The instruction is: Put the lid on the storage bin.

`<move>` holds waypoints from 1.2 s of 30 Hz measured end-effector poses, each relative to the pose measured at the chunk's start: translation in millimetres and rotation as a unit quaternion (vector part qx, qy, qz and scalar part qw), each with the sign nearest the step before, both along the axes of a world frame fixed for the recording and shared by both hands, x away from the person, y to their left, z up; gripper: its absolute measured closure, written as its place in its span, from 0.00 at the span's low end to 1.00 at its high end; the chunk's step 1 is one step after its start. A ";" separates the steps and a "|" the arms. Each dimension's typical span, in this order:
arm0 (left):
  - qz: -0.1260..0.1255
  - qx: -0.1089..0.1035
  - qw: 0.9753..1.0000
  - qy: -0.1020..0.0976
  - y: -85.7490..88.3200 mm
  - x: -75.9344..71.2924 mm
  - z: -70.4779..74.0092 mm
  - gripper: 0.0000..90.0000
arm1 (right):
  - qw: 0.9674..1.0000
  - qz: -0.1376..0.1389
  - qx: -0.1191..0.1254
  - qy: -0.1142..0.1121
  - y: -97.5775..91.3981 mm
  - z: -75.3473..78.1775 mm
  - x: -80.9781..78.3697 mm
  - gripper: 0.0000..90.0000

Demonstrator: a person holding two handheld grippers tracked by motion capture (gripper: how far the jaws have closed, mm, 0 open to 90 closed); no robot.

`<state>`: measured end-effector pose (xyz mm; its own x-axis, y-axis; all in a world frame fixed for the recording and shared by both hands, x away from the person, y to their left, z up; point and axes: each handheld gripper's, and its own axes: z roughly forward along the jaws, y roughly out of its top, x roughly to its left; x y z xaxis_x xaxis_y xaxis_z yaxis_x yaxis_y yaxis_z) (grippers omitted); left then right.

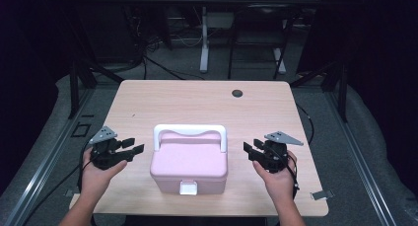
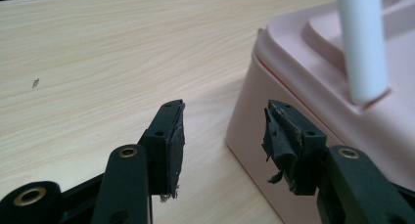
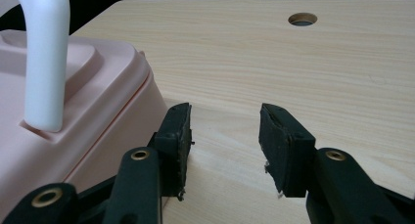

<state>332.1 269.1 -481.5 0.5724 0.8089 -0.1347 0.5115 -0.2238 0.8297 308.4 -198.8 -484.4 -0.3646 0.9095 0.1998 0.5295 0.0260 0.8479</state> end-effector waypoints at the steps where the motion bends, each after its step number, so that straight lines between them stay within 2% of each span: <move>1: 0.001 0.000 1.000 0.002 0.6 2.4 -1.1 0.55 | 1.000 -0.001 0.000 -0.002 -0.2 -0.3 -0.2 0.61; 6: 0.017 0.003 1.000 0.004 2.5 11.2 -11.2 0.55 | 1.000 -0.007 -0.008 -0.002 -3.7 -4.2 -2.8 0.59; 12: 0.021 0.008 1.000 0.019 5.7 13.5 -23.4 0.55 | 1.000 -0.017 -0.016 0.009 -9.8 -13.6 -5.5 0.59; 14: 0.024 0.005 1.000 0.014 5.5 13.7 -26.3 0.55 | 1.000 -0.018 -0.016 0.010 -9.9 -15.8 -5.3 0.59; 21: 0.029 0.006 0.999 0.015 6.1 12.5 -36.5 0.55 | 0.999 -0.018 -0.038 0.007 -5.3 -26.0 -5.3 0.59; 27: 0.032 0.016 0.999 0.019 5.8 12.2 -45.9 0.55 | 0.999 -0.028 -0.035 -0.003 -5.8 -33.4 -5.7 0.59; 28: 0.030 0.022 0.999 0.020 5.9 12.3 -47.5 0.55 | 0.999 -0.028 -0.036 0.000 -6.1 -35.1 -5.4 0.59; 33: 0.033 0.023 0.999 0.030 5.7 12.7 -53.6 0.54 | 0.999 -0.021 -0.043 0.018 -5.2 -44.5 -1.4 0.59; 36: 0.035 0.024 0.999 0.032 6.4 13.8 -56.4 0.54 | 0.998 -0.018 -0.049 0.022 -3.8 -47.0 -0.1 0.58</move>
<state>345.9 275.6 -537.9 0.5053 0.8532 -0.1292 0.5791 -0.2243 0.7838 308.3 -202.6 -531.4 -0.3244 0.9378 0.1239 0.5679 0.0884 0.8183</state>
